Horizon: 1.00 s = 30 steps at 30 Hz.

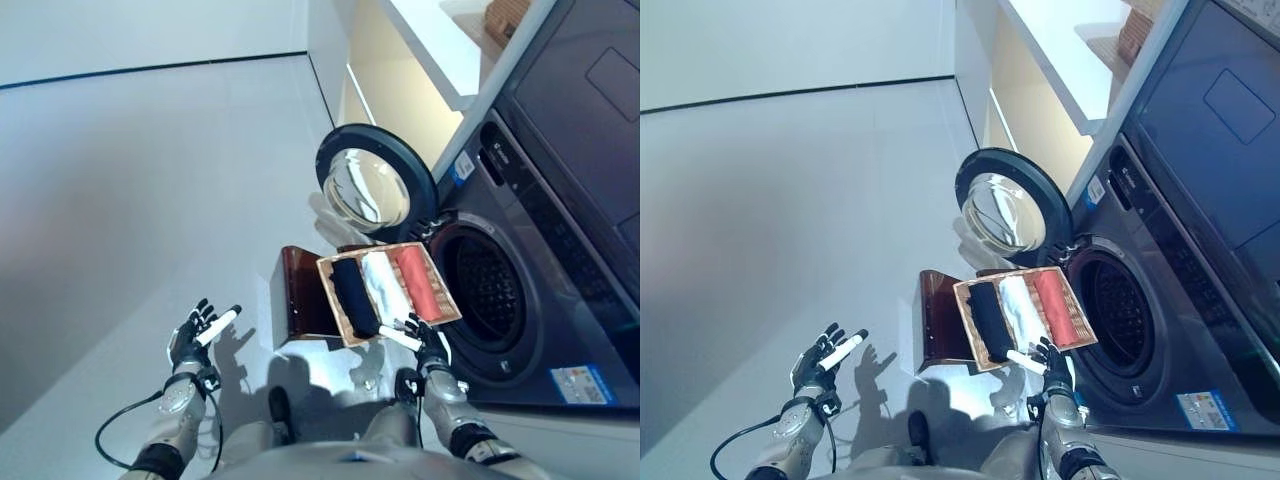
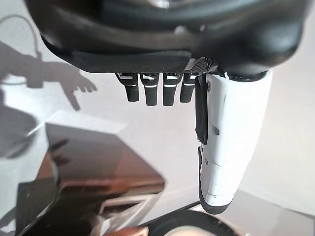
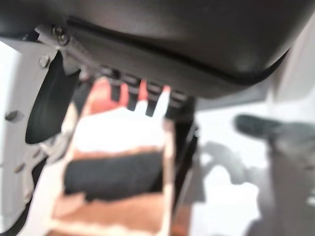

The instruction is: Pick up the clothes and place them into the washing machine

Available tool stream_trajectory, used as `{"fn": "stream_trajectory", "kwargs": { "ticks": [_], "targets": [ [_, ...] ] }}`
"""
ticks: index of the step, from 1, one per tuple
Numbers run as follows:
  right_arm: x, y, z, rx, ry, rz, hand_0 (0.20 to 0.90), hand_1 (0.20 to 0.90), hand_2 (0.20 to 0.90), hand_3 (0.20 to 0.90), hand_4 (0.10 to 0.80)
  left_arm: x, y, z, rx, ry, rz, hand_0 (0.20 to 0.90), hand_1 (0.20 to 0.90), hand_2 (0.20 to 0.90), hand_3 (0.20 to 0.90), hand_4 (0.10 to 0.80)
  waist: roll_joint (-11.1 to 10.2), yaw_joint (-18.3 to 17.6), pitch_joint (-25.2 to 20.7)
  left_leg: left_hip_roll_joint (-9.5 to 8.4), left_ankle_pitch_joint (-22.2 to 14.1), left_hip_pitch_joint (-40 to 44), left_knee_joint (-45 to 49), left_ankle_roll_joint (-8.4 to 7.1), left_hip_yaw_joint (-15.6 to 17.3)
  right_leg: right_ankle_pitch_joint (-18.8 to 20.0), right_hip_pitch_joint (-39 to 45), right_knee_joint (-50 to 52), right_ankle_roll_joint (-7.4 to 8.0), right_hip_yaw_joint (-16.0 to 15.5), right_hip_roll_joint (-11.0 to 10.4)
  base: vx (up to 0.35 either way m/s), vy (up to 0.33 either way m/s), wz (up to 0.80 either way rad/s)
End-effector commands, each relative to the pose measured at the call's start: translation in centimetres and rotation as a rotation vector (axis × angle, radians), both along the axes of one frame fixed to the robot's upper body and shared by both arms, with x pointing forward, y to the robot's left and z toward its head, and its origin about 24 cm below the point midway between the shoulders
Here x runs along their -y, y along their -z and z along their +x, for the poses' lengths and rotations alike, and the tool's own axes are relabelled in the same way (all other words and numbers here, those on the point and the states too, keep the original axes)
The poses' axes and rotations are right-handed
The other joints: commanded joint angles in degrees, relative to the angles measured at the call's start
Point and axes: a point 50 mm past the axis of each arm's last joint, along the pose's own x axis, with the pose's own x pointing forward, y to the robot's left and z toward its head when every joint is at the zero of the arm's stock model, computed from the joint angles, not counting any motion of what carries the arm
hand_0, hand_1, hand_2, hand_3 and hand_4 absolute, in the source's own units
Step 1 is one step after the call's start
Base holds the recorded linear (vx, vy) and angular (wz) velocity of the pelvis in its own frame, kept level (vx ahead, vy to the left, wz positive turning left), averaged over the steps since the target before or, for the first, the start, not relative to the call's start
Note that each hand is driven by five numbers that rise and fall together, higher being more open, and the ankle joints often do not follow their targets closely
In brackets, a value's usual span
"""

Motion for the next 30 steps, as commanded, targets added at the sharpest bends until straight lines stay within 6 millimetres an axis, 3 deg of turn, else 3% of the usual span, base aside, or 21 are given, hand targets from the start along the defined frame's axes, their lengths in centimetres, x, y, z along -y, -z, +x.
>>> {"fn": "stream_trajectory", "kwargs": {
  "ticks": [1, 2, 6, 7, 8, 10, 13, 17, 24, 26, 27, 30],
  "targets": [
    [1.8, -4.0, 4.0, 0.226, -0.002, -0.075, 0.9, 0.9, 0.9, 0.9, 0.8, 0.4, -3.8, 3.9, 0.239, 0.01, 0.007, 0.9, 0.9, 0.9, 0.9, 0.8, 0.7, -0.9, 2.3, 10.57, -6.5, 4.2, 5.6, -9.76, -7.4, 7.2, -3.1, 4.3, -0.15, 4.3, 2.3, 0.133, -0.221, 0.61],
    [2.0, -3.8, 3.5, 0.217, 0.004, -0.073, 0.9, 0.9, 0.9, 0.9, 0.8, 0.7, -3.6, 3.7, 0.234, 0.009, -0.01, 0.9, 0.9, 0.9, 0.9, 0.8, 0.4, -0.5, 2.5, 11.11, -6.4, 3.6, 5.9, -10.38, -8.0, 3.9, -2.9, 5.0, -0.15, 2.7, 2.7, 0.041, -0.119, 0.62],
    [3.3, -4.1, 3.7, 0.213, 0.018, -0.126, 0.9, 0.9, 0.9, 0.9, 0.8, 2.2, -3.9, 4.5, 0.254, 0.049, -0.039, 0.9, 0.9, 0.9, 0.9, 0.8, 1.1, 0.1, 3.9, 13.33, -5.3, 0.9, 7.0, -11.61, -11.1, -2.2, -2.5, 8.7, -0.15, -0.1, 3.6, 0.027, -0.216, 0.11],
    [4.3, -4.2, 3.4, 0.209, 0.052, -0.143, 0.9, 0.9, 0.9, 0.9, 0.8, 3.0, -3.9, 4.8, 0.254, 0.075, -0.05, 0.9, 0.9, 0.9, 0.9, 0.8, 1.6, 0.0, 4.2, 13.87, -4.1, -0.2, 7.2, -11.9, -10.5, -2.7, -1.3, 9.5, -0.31, -2.5, 2.8, 0.027, -0.171, 0.52],
    [4.3, -4.2, 3.4, 0.21, 0.053, -0.143, 0.9, 0.9, 0.9, 0.9, 0.8, 3.0, -3.9, 4.8, 0.254, 0.076, -0.05, 0.9, 0.9, 0.9, 0.9, 0.8, 1.7, -0.2, 4.2, 13.88, -4.0, -0.3, 7.2, -11.91, -10.7, -2.7, -1.2, 9.5, -0.31, -2.7, 2.8, 0.012, -0.162, 0.64],
    [5.6, -4.4, 2.9, 0.211, 0.111, -0.156, 0.9, 0.9, 0.9, 0.9, 0.8, 4.0, -4.0, 5.2, 0.259, 0.114, -0.072, 0.9, 0.9, 0.9, 0.9, 0.8, 2.6, -1.4, 4.2, 15.02, -1.2, -2.7, 7.0, -12.05, -5.8, -2.7, 0.0, 9.2, -0.15, -6.1, 1.2, -0.043, -0.041, 0.61],
    [5.7, -4.8, 3.6, 0.22, 0.102, -0.182, 0.9, 0.9, 0.9, 0.9, 0.8, 4.3, -4.6, 5.5, 0.285, 0.143, -0.063, 0.9, 0.9, 0.9, 0.9, 0.8, 3.5, -1.7, 4.4, 14.68, -0.4, -3.6, 6.1, -12.28, -4.3, -2.1, -2.2, 8.7, -0.3, -5.4, 1.8, -0.065, 0.045, 0.4],
    [4.6, -6.2, 6.1, 0.264, 0.009, -0.26, 0.9, 0.9, 0.9, 0.9, 0.8, 4.0, -5.9, 6.4, 0.345, 0.147, -0.032, 0.9, 0.9, 0.9, 0.9, 0.8, 3.1, -0.8, 6.0, 13.6, -2.0, -6.1, 7.2, -12.0, -6.5, 0.0, -6.2, 8.0, -0.2, -3.1, 2.6, -0.059, 0.013, -0.14],
    [3.0, -8.8, 10.1, 0.32, -0.064, -0.417, 0.9, 0.9, 0.9, 0.9, 0.8, 5.1, -7.4, 8.0, 0.409, 0.182, -0.003, 0.9, 0.9, 0.9, 0.9, 0.8, 3.4, 0.8, 8.8, 12.99, -3.2, -11.3, 10.8, -12.25, -6.7, 1.2, -9.2, 7.8, -0.15, -3.7, 0.9, -0.077, 0.01, -0.05],
    [3.8, -9.9, 11.3, 0.315, -0.054, -0.498, 0.9, 0.9, 0.9, 0.9, 0.8, 5.8, -7.9, 8.3, 0.437, 0.214, -0.004, 0.9, 0.9, 0.9, 0.9, 0.8, 4.3, 1.5, 9.7, 12.6, -3.3, -13.4, 12.0, -12.4, -7.0, 1.3, -10.5, 8.1, -0.15, -4.1, 0.0, -0.135, 0.042, 0.13],
    [5.0, -11.4, 12.6, 0.32, -0.028, -0.559, 0.9, 0.9, 0.9, 0.9, 0.8, 6.3, -8.6, 8.4, 0.468, 0.252, -0.001, 0.9, 0.9, 0.9, 0.9, 0.8, 5.4, 2.2, 10.4, 12.04, -3.2, -15.3, 12.8, -12.56, -7.2, 1.4, -11.8, 8.6, -0.15, -4.3, -0.6, -0.137, 0.065, 0.12],
    [6.8, -12.7, 13.2, 0.299, 0.012, -0.629, 0.9, 0.9, 0.9, 0.9, 0.8, 6.7, -9.3, 8.4, 0.5, 0.295, 0.001, 0.9, 0.9, 0.9, 0.9, 0.8, 6.5, 2.9, 10.7, 11.75, -3.0, -16.7, 13.2, -12.71, -7.1, 1.4, -12.9, 8.9, -0.15, -4.3, -1.2, -0.065, 0.036, 0.15]
  ]
}}
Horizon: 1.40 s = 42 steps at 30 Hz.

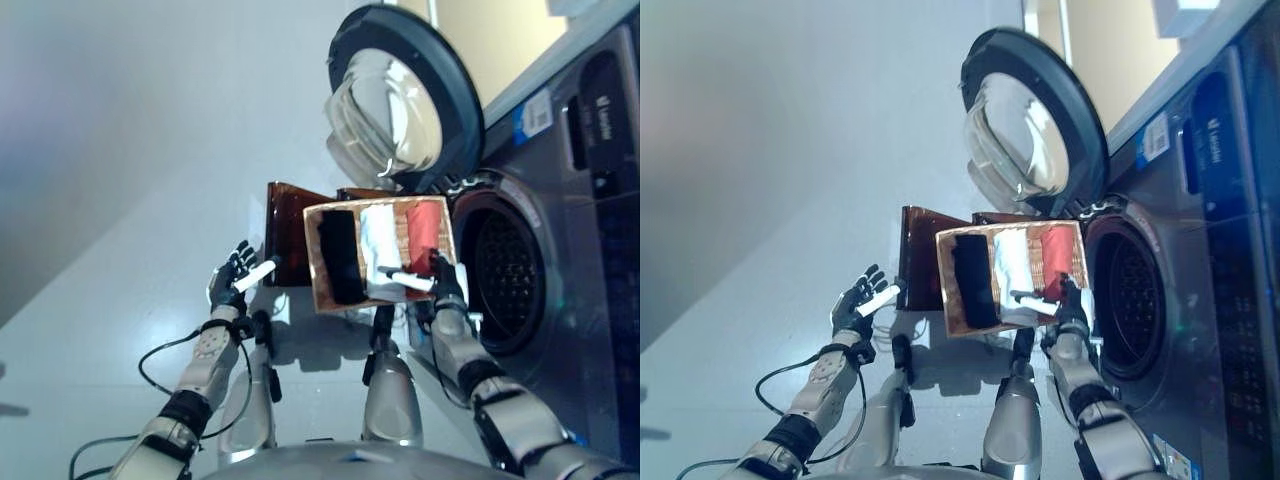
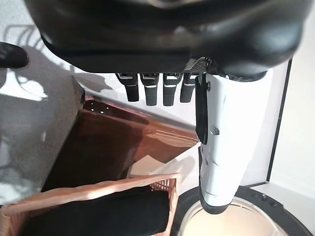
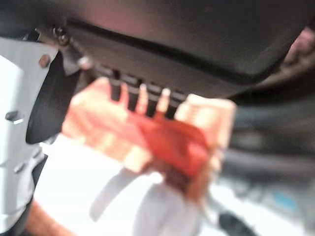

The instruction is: Pick up the clothes and place them into the washing machine

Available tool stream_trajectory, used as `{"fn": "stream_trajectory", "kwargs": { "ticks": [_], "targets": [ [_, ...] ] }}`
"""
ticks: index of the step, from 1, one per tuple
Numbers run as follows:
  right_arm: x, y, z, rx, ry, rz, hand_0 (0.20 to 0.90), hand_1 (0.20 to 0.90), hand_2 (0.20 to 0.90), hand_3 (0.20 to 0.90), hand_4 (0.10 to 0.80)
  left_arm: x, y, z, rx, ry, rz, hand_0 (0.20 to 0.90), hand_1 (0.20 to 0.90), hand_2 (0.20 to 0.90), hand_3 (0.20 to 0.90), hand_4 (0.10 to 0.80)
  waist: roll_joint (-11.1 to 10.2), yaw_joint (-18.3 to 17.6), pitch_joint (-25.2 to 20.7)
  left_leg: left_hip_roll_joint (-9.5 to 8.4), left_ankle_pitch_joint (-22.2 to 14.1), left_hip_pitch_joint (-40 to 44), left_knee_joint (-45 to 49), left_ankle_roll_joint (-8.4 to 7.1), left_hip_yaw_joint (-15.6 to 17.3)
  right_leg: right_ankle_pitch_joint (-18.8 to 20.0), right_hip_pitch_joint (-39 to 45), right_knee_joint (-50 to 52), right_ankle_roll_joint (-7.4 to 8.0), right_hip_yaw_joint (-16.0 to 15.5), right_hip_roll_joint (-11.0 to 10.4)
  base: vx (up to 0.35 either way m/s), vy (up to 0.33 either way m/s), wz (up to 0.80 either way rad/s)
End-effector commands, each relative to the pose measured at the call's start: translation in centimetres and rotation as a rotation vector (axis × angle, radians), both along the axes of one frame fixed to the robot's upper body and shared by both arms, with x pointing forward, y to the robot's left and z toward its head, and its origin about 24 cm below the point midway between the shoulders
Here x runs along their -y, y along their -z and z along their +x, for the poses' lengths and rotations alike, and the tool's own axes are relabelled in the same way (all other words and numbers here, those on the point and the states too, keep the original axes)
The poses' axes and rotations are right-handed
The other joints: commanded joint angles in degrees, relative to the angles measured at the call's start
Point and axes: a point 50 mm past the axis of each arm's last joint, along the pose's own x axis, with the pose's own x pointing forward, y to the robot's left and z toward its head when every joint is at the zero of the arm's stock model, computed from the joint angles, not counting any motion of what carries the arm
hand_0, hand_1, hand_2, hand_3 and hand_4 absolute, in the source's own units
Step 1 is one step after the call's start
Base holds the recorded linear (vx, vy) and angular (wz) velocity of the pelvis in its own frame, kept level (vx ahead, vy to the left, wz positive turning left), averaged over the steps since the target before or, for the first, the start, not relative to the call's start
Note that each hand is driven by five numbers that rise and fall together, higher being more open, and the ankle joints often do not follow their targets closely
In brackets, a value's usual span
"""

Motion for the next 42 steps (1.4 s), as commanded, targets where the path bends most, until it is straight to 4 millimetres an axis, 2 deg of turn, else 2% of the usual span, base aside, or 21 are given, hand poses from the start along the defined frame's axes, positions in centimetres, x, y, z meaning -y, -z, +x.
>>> {"fn": "stream_trajectory", "kwargs": {
  "ticks": [1, 6, 13, 18, 23, 24, 31, 35, 42],
  "targets": [
    [3.2, -4.6, 2.3, 0.099, 0.077, -0.181, 0.9, 0.9, 0.9, 0.9, 0.8, 0.1, -3.3, 0.4, 0.205, 0.047, 0.013, 0.9, 0.9, 0.9, 0.9, 0.8, 0.2, 2.4, -0.9, 3.82, -5.8, -2.0, 10.0, -4.45, -1.5, 8.2, -4.1, 2.7, 3.82, 2.7, -8.1, -0.059, 0.042, 0.2],
    [3.5, -6.1, 2.9, 0.143, 0.079, -0.285, 0.9, 0.9, 0.9, 0.9, 0.8, 0.8, -2.9, 0.9, 0.18, 0.04, 0.024, 0.9, 0.9, 0.9, 0.9, 0.8, 0.1, 1.4, 0.0, 3.71, -6.3, -2.4, 11.1, -4.6, -1.4, 7.6, -4.9, 4.0, 3.8, 3.8, -8.2, -0.013, 0.018, 0.05],
    [4.0, -6.0, 2.6, 0.129, 0.123, -0.316, 0.9, 0.9, 0.9, 0.9, 0.8, 1.1, -3.4, 1.4, 0.198, 0.009, 0.008, 0.9, 0.9, 0.9, 0.9, 0.8, 0.6, 0.3, 0.4, 3.6, -6.9, -2.7, 11.8, -4.81, -1.8, 7.2, -5.5, 4.7, 3.82, 4.5, -8.5, 0.001, -0.001, -0.01],
    [5.9, -5.8, 1.6, 0.092, 0.203, -0.354, 0.9, 0.9, 0.9, 0.9, 0.8, 1.2, -3.8, 1.5, 0.217, 0.014, 0.006, 0.9, 0.9, 0.9, 0.9, 0.8, 2.2, 0.1, 0.7, 3.25, -6.9, -3.2, 12.2, -4.93, -1.9, 6.6, -6.4, 5.6, 3.75, 5.4, -8.7, 0.0, 0.0, -0.01],
    [7.0, -6.0, 1.2, 0.079, 0.225, -0.361, 0.9, 0.9, 0.9, 0.9, 0.8, 1.2, -3.6, 1.3, 0.211, 0.024, 0.003, 0.9, 0.9, 0.9, 0.9, 0.8, 3.4, 0.0, 1.0, 2.77, -7.1, -4.4, 13.1, -4.83, -2.0, 5.9, -8.2, 7.1, 3.6, 6.4, -9.1, -0.008, 0.002, -0.03],
    [7.6, -6.6, 1.3, 0.088, 0.237, -0.361, 0.9, 0.9, 0.9, 0.9, 0.8, 1.2, -3.7, 1.3, 0.215, 0.034, 0.001, 0.9, 0.9, 0.9, 0.9, 0.8, 4.2, 0.0, 1.1, 2.38, -7.3, -5.6, 14.0, -4.79, -2.1, 5.6, -9.5, 7.9, 3.55, 7.1, -9.3, -0.034, 0.001, 0.03],
    [9.9, -8.4, 1.2, 0.112, 0.316, -0.317, 0.9, 0.9, 0.9, 0.9, 0.8, 1.6, -3.8, 0.9, 0.223, 0.082, -0.02, 0.9, 0.9, 0.9, 0.9, 0.8, 6.0, 1.0, 0.8, 1.93, -8.0, -8.5, 16.3, -4.73, -2.5, 4.3, -12.8, 10.5, 3.31, 8.4, -9.4, -0.018, 0.006, 0.07],
    [9.8, -9.0, 1.6, 0.124, 0.299, -0.358, 0.9, 0.9, 0.9, 0.9, 0.8, 1.9, -3.5, 0.9, 0.207, 0.093, -0.016, 0.9, 0.9, 0.9, 0.9, 0.8, 6.1, 1.3, 0.8, 2.12, -7.6, -8.8, 15.9, -4.73, -2.6, 4.2, -13.0, 10.8, 3.29, 8.1, -9.2, 0.003, -0.017, 0.06],
    [8.3, -9.7, 2.9, 0.166, 0.267, -0.364, 0.9, 0.9, 0.9, 0.9, 0.8, 2.0, -3.7, 1.4, 0.217, 0.081, -0.013, 0.9, 0.9, 0.9, 0.9, 0.8, 5.4, 1.7, 0.9, 2.17, -7.0, -9.0, 15.0, -4.9, -3.3, 4.3, -12.7, 10.8, 3.34, 7.4, -9.0, -0.002, -0.024, 0.02]
  ]
}}
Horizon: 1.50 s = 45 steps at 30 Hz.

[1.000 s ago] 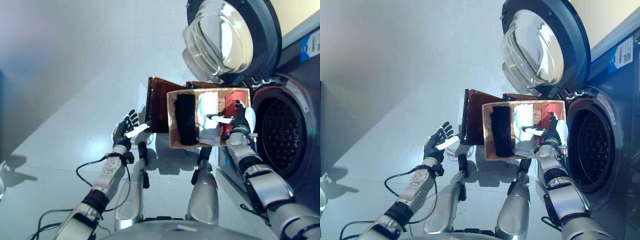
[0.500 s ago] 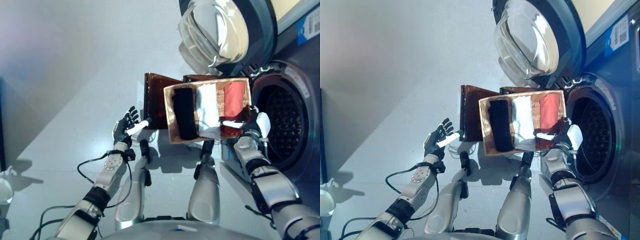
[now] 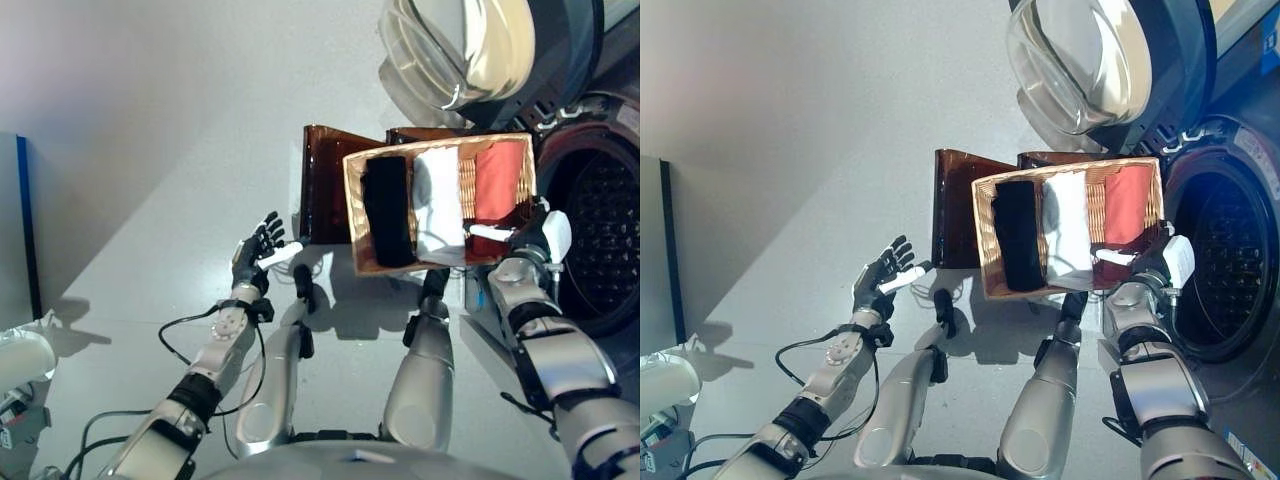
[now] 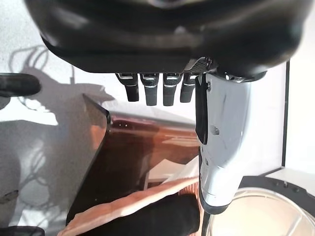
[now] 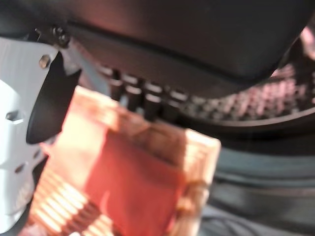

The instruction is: Pick up the clothes and place them into the washing machine

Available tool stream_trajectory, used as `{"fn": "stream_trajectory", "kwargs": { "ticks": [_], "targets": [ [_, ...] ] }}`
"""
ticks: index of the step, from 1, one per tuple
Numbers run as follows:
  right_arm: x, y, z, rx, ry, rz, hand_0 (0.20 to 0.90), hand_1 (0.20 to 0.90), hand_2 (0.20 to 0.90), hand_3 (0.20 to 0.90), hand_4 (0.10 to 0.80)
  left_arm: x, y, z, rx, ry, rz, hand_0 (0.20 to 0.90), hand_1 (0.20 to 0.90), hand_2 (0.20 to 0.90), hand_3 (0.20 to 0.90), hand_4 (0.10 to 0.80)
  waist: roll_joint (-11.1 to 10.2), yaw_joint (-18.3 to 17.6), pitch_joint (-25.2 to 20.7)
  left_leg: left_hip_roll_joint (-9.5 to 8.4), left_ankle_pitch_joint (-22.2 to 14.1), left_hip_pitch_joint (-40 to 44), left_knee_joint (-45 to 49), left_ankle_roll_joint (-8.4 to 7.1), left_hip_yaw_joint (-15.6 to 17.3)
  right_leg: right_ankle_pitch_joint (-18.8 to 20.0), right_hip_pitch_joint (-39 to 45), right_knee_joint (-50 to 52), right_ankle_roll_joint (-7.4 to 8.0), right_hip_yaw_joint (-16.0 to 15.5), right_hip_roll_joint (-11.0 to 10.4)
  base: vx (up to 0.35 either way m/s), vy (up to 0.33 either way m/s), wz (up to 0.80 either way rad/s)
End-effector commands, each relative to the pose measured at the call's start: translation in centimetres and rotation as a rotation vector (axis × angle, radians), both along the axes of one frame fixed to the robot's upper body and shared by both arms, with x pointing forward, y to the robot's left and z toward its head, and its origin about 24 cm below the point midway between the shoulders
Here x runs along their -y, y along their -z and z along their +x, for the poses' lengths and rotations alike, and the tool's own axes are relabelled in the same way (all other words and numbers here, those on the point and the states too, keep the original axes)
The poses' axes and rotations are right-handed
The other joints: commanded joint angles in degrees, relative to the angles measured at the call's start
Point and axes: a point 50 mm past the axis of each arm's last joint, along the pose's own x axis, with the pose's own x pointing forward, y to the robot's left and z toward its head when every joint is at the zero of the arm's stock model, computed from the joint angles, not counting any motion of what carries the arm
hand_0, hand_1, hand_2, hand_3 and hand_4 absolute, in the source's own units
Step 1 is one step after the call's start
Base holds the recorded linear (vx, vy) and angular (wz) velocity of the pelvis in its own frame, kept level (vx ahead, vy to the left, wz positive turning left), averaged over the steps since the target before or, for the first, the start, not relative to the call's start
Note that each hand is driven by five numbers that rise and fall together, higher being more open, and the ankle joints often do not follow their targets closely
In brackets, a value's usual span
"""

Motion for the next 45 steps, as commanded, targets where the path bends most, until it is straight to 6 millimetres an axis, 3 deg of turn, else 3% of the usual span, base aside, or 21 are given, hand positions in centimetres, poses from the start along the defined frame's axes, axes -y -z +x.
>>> {"fn": "stream_trajectory", "kwargs": {
  "ticks": [1, 13, 24, 32, 38, 45],
  "targets": [
    [0.8, -2.7, 0.8, 0.088, 0.007, -0.085, 0.9, 0.9, 0.9, 0.9, 0.8, -0.7, -1.6, 0.1, 0.114, -0.03, -0.019, 0.9, 0.9, 0.9, 0.9, 0.8, -1.3, 1.6, -3.4, 6.23, -7.1, -0.8, 9.4, -7.05, -2.7, 5.7, -2.6, 1.5, 2.43, 4.0, -4.0, 0.0, 0.0, 0.0],
    [-0.7, -1.9, 1.2, 0.128, 0.035, -0.021, 0.9, 0.9, 0.9, 0.9, 0.8, -0.7, -1.1, 0.0, 0.094, -0.043, -0.007, 0.9, 0.9, 0.9, 0.9, 0.8, -2.4, 2.0, -4.0, 6.03, -7.2, 0.5, 9.7, -6.94, -3.1, 6.6, 1.0, -0.8, 2.55, 2.4, -4.3, 0.014, 0.001, 0.03],
    [-2.7, 1.5, 0.2, 0.062, -0.015, 0.073, 0.9, 0.9, 0.9, 0.9, 0.8, -1.3, 0.1, -0.5, 0.045, -0.07, 0.013, 0.9, 0.9, 0.9, 0.9, 0.8, -4.6, 2.2, -5.4, 5.98, -7.4, 4.2, 9.1, -7.03, -3.6, 7.9, 8.7, -5.4, 2.71, 0.1, -4.4, 0.015, -0.003, 0.03],
    [-1.6, 1.3, -0.1, 0.068, 0.048, 0.108, 0.9, 0.9, 0.9, 0.9, 0.8, -1.8, -0.3, -1.0, 0.066, -0.054, 0.012, 0.9, 0.9, 0.9, 0.9, 0.8, -3.7, 3.7, -5.4, 5.2, -7.5, 2.2, 10.4, -6.75, -4.5, 7.1, 7.7, -4.4, 2.51, 0.1, -4.8, -0.03, 0.005, 0.02],
    [0.7, -0.5, 0.0, 0.074, 0.115, 0.106, 0.9, 0.9, 0.9, 0.9, 0.8, -2.1, 0.0, -1.7, 0.056, -0.017, 0.019, 0.9, 0.9, 0.9, 0.9, 0.8, -1.6, 5.4, -4.4, 4.87, -7.9, -0.2, 12.2, -6.47, -4.6, 5.9, 4.1, -1.4, 2.32, 1.6, -5.0, -0.054, 0.028, 0.03],
    [2.1, -1.0, -0.5, 0.06, 0.141, 0.104, 0.9, 0.9, 0.9, 0.9, 0.8, -2.6, -0.1, -1.9, 0.058, -0.013, 0.018, 0.9, 0.9, 0.9, 0.9, 0.8, 0.2, 6.1, -4.7, 4.33, -7.8, -3.6, 13.7, -6.3, -4.6, 4.7, -0.9, 2.2, 2.21, 3.6, -5.2, -0.027, 0.016, 0.04]
  ]
}}
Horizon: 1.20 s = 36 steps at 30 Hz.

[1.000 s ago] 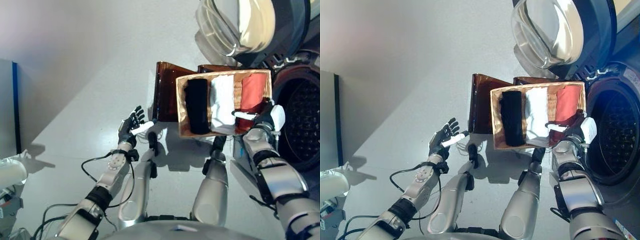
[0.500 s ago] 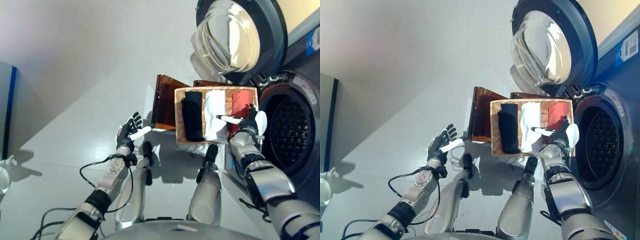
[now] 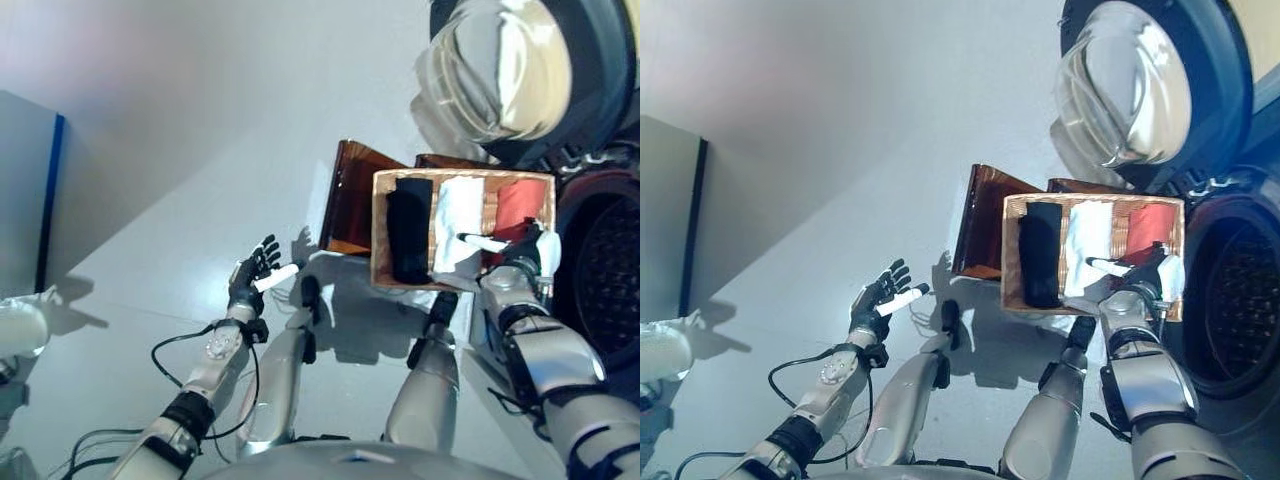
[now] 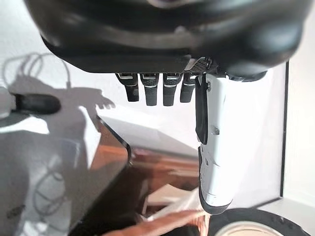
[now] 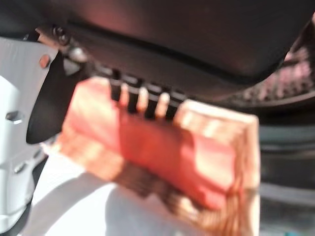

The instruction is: Pick up the clothes and place them into the washing machine

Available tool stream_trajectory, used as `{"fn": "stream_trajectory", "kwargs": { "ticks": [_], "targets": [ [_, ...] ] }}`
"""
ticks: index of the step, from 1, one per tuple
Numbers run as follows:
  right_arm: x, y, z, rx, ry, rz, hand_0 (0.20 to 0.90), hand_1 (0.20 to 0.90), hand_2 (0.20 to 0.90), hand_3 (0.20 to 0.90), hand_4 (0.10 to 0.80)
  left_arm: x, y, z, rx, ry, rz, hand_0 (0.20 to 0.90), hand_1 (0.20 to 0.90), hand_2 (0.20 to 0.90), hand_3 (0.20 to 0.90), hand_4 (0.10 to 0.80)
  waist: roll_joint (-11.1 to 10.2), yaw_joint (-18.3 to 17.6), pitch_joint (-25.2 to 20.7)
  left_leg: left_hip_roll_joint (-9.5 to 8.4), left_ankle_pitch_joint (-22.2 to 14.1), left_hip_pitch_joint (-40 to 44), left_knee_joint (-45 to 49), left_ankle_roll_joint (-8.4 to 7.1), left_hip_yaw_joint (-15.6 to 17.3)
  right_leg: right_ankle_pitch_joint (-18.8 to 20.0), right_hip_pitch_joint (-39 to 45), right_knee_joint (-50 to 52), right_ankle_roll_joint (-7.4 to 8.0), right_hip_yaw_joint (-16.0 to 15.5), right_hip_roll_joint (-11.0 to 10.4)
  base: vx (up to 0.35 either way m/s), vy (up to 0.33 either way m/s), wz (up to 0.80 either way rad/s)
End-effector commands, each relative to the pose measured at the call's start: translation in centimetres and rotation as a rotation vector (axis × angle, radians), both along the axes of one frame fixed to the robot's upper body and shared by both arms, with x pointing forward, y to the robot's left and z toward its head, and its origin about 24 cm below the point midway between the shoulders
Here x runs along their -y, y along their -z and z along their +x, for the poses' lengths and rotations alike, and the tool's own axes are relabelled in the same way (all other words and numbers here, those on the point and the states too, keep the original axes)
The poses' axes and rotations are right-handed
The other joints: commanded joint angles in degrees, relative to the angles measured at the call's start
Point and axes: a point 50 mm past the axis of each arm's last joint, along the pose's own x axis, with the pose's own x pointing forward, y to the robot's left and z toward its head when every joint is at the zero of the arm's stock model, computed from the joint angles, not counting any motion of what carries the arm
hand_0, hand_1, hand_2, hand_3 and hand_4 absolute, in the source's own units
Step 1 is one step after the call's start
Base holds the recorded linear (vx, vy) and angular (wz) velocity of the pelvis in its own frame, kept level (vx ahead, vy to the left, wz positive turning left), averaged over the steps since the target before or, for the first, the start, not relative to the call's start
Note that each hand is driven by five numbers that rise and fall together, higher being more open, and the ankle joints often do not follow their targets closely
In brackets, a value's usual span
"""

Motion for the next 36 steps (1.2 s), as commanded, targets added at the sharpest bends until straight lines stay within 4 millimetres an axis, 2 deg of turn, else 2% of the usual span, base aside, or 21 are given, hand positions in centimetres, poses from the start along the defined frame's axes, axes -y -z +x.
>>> {"fn": "stream_trajectory", "kwargs": {
  "ticks": [1, 3, 8, 14, 21, 25, 26, 27, 28, 29, 36],
  "targets": [
    [2.5, -2.9, 0.3, 0.077, 0.058, -0.047, 0.9, 0.9, 0.9, 0.9, 0.8, -1.1, -2.7, 0.5, 0.161, -0.01, -0.023, 0.9, 0.9, 0.9, 0.9, 0.8, 0.7, 0.7, -1.2, 5.47, -7.3, -2.2, 9.7, -7.01, -2.6, 4.2, -4.1, 2.7, 2.03, 5.3, -4.0, -0.032, 0.003, 0.01],
    [3.2, -3.5, 0.1, 0.065, 0.069, -0.069, 0.9, 0.9, 0.9, 0.9, 0.8, -1.2, -3.2, 0.4, 0.181, -0.001, -0.027, 0.9, 0.9, 0.9, 0.9, 0.8, 2.1, 1.1, -1.4, 5.13, -7.3, -4.2, 10.7, -6.99, -2.4, 3.5, -7.2, 4.7, 1.92, 6.3, -4.3, -0.032, 0.035, 0.06],
    [4.4, -4.2, -0.3, 0.038, 0.082, -0.129, 0.9, 0.9, 0.9, 0.9, 0.8, -1.3, -3.5, 0.0, 0.196, 0.009, -0.044, 0.9, 0.9, 0.9, 0.9, 0.8, 3.7, 1.5, -2.1, 5.11, -7.8, -7.0, 13.2, -6.91, -2.5, 1.8, -11.3, 8.9, 1.74, 8.0, -4.5, -0.016, 0.015, 0.04],
    [5.7, -5.0, -1.0, 0.004, 0.111, -0.227, 0.9, 0.9, 0.9, 0.9, 0.8, -0.9, -2.8, -0.5, 0.165, 0.027, -0.039, 0.9, 0.9, 0.9, 0.9, 0.8, 4.2, 1.1, -2.3, 5.48, -8.0, -6.8, 13.5, -7.19, -2.4, 0.7, -12.2, 10.8, 1.63, 8.5, -4.2, 0.022, -0.008, 0.0],
    [7.3, -6.1, -1.7, -0.047, 0.15, -0.26, 0.9, 0.9, 0.9, 0.9, 0.8, 0.1, -4.1, 0.3, 0.217, 0.066, -0.061, 0.9, 0.9, 0.9, 0.9, 0.8, 5.4, 0.7, -2.2, 4.62, -8.7, -8.0, 14.6, -7.02, -2.5, -0.3, -14.7, 13.0, 1.59, 10.6, -4.5, -0.005, 0.01, 0.0],
    [7.6, -7.0, -1.4, -0.073, 0.13, -0.287, 0.9, 0.9, 0.9, 0.9, 0.8, 0.0, -4.6, 0.2, 0.236, 0.067, -0.073, 0.9, 0.9, 0.9, 0.9, 0.8, 6.3, 1.0, -2.4, 4.43, -9.6, -9.3, 16.6, -6.73, -1.3, -0.7, -17.7, 14.7, 1.44, 12.3, -4.6, -0.004, 0.041, -0.02],
    [7.5, -7.0, -1.3, -0.084, 0.112, -0.298, 0.708, 0.708, 0.708, 0.708, 0.663, 0.0, -4.7, 0.2, 0.24, 0.062, -0.078, 0.9, 0.9, 0.9, 0.9, 0.8, 6.6, 0.8, -2.3, 4.4, -9.8, -9.7, 17.1, -6.62, -0.9, -0.8, -18.3, 15.1, 1.44, 12.8, -4.6, -0.011, 0.045, -0.12],
    [7.4, -7.1, -1.1, -0.093, 0.097, -0.316, 0.464, 0.464, 0.464, 0.464, 0.488, 0.0, -4.8, 0.3, 0.246, 0.057, -0.082, 0.9, 0.9, 0.9, 0.9, 0.8, 7.0, 0.4, -2.0, 4.33, -10.2, -10.1, 17.8, -6.55, -0.6, -0.9, -18.9, 15.8, 1.42, 13.6, -4.8, -0.011, 0.033, -0.12],
    [7.4, -7.1, -1.1, -0.093, 0.097, -0.316, 0.425, 0.425, 0.425, 0.425, 0.461, 0.0, -4.8, 0.3, 0.246, 0.057, -0.083, 0.9, 0.9, 0.9, 0.9, 0.8, 6.9, 0.4, -2.0, 4.32, -10.2, -10.1, 17.8, -6.55, -0.5, -0.9, -19.0, 15.8, 1.42, 13.6, -4.8, 0.002, 0.038, -0.14],
    [7.2, -7.2, -0.9, -0.094, 0.085, -0.323, 0.2, 0.2, 0.2, 0.2, 0.3, 0.0, -4.9, 0.3, 0.249, 0.058, -0.085, 0.9, 0.9, 0.9, 0.9, 0.8, 7.1, 0.3, -2.0, 4.25, -10.4, -10.1, 18.0, -6.51, -0.5, -1.0, -19.4, 16.1, 1.39, 13.9, -4.8, 0.009, 0.009, -0.13],
    [6.7, -7.2, -0.4, -0.101, 0.051, -0.315, 0.2, 0.2, 0.2, 0.2, 0.3, 0.1, -5.2, 0.4, 0.263, 0.06, -0.102, 0.9, 0.9, 0.9, 0.9, 0.8, 7.7, 0.1, -2.2, 3.82, -10.8, -10.6, 18.7, -6.37, -0.2, -1.1, -19.6, 16.3, 1.35, 14.3, -5.2, 0.002, 0.002, -0.02]
  ]
}}
